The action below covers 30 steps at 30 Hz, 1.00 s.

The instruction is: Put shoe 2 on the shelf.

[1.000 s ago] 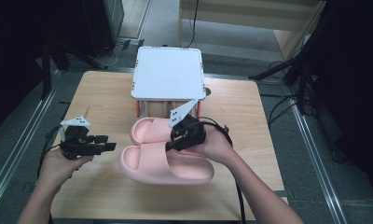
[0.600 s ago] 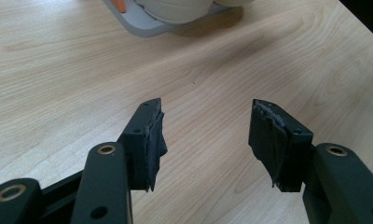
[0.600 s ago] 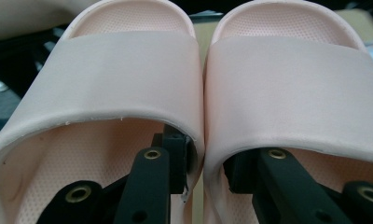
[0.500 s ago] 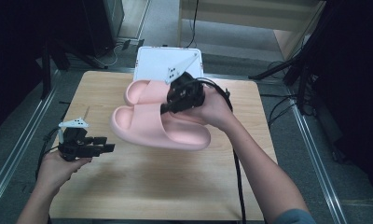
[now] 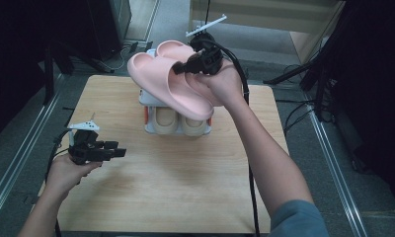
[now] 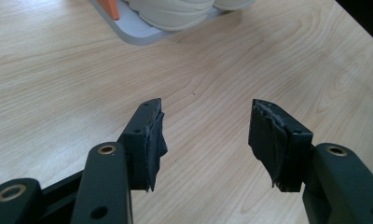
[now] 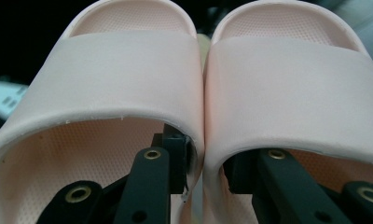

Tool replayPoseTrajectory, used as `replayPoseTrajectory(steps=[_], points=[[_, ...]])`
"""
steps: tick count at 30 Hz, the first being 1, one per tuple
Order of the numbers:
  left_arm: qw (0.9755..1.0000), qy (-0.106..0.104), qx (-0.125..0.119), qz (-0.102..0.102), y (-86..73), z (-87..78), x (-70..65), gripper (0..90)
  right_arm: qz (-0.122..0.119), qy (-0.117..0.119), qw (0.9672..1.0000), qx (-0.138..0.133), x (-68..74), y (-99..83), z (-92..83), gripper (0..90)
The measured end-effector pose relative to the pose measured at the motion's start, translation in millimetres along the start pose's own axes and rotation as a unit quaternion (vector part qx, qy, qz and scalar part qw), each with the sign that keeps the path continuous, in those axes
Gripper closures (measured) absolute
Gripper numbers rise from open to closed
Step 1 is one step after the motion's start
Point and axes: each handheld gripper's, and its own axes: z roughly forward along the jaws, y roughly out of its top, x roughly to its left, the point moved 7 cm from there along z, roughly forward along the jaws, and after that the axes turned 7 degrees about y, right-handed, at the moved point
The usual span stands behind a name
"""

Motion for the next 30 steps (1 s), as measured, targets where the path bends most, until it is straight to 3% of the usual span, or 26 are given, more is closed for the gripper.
replayPoseTrajectory(steps=[2,3,6,9,11,12,13,15,16,18,19,20,21,22,23,24,25,27,28,29,30], points=[[1.0000,-0.004,0.005,0.002,2.2,4.6,0.5,45.3,0.016,-0.033,0.9993,-0.001,-12.5,5.3,0.9,73.9],[1.0000,-0.005,0.004,0.002,3.4,6.5,0.1,45.3,0.029,-0.067,0.9973,0.001,-21.9,9.6,2.2,73.9],[0.9999,-0.010,0.007,0.006,6.4,9.9,-0.4,45.3,0.065,-0.118,0.9909,-0.002,-34.9,16.2,6.7,73.8],[0.9999,-0.011,0.007,0.010,8.8,13.3,0.0,45.3,0.113,-0.158,0.9809,-0.006,-45.3,19.3,17.8,73.9],[0.9998,-0.015,0.008,0.011,10.9,16.2,1.0,45.4,0.142,-0.187,0.9720,0.003,-53.2,18.3,31.8,73.9],[0.9998,-0.015,0.008,0.011,10.9,16.2,1.0,45.4,0.142,-0.187,0.9720,0.003,-53.2,18.3,31.8,73.9],[0.9997,-0.019,0.010,0.010,12.9,17.8,1.2,45.4,0.161,-0.213,0.9638,0.005,-59.8,16.5,42.7,73.8],[0.9997,-0.019,0.009,0.012,13.9,18.5,1.1,45.4,0.176,-0.235,0.9558,0.003,-63.9,15.5,52.0,73.8],[0.9997,-0.020,0.010,0.013,14.6,19.1,0.8,45.4,0.176,-0.235,0.9558,0.003,-63.9,15.5,52.0,73.8],[0.9996,-0.018,0.012,0.018,15.4,20.6,0.2,45.5,0.193,-0.251,0.9484,-0.003,-67.1,14.6,59.2,73.7],[0.9995,-0.017,0.014,0.021,16.0,21.3,-0.2,45.6,0.218,-0.256,0.9417,-0.012,-69.2,14.1,65.3,73.6],[0.9995,-0.017,0.014,0.021,16.0,21.3,-0.2,45.6,0.218,-0.256,0.9417,-0.012,-69.2,14.1,65.3,73.6],[0.9995,-0.019,0.013,0.023,17.1,21.4,-0.3,45.6,0.242,-0.255,0.9360,-0.021,-71.8,13.3,69.7,73.6],[0.9995,-0.019,0.013,0.023,17.1,21.4,-0.3,45.6,0.242,-0.255,0.9360,-0.021,-71.8,13.3,69.7,73.6],[0.9995,-0.021,0.013,0.022,18.2,21.6,-1.0,45.6,0.254,-0.262,0.9306,-0.029,-74.5,13.1,72.6,73.5],[0.9995,-0.020,0.011,0.024,18.7,22.0,-1.3,45.6,0.259,-0.268,0.9273,-0.031,-75.7,12.9,73.6,73.3],[0.9995,-0.020,0.011,0.024,18.7,22.0,-1.3,45.6,0.259,-0.268,0.9273,-0.031,-75.7,12.9,73.6,73.3],[0.9994,-0.021,0.013,0.026,18.7,22.4,-2.7,45.6,0.267,-0.281,0.9213,-0.034,-79.7,11.1,76.3,72.9],[0.9993,-0.019,0.013,0.028,18.6,22.7,-2.9,45.6,0.267,-0.281,0.9213,-0.034,-79.7,11.1,76.3,72.9],[0.9993,-0.018,0.015,0.030,18.5,23.4,-3.7,45.6,0.271,-0.286,0.9183,-0.035,-82.6,9.7,78.1,72.9],[0.9993,-0.018,0.015,0.030,18.5,23.4,-3.7,45.6,0.271,-0.286,0.9183,-0.035,-82.6,9.7,78.1,72.9]])
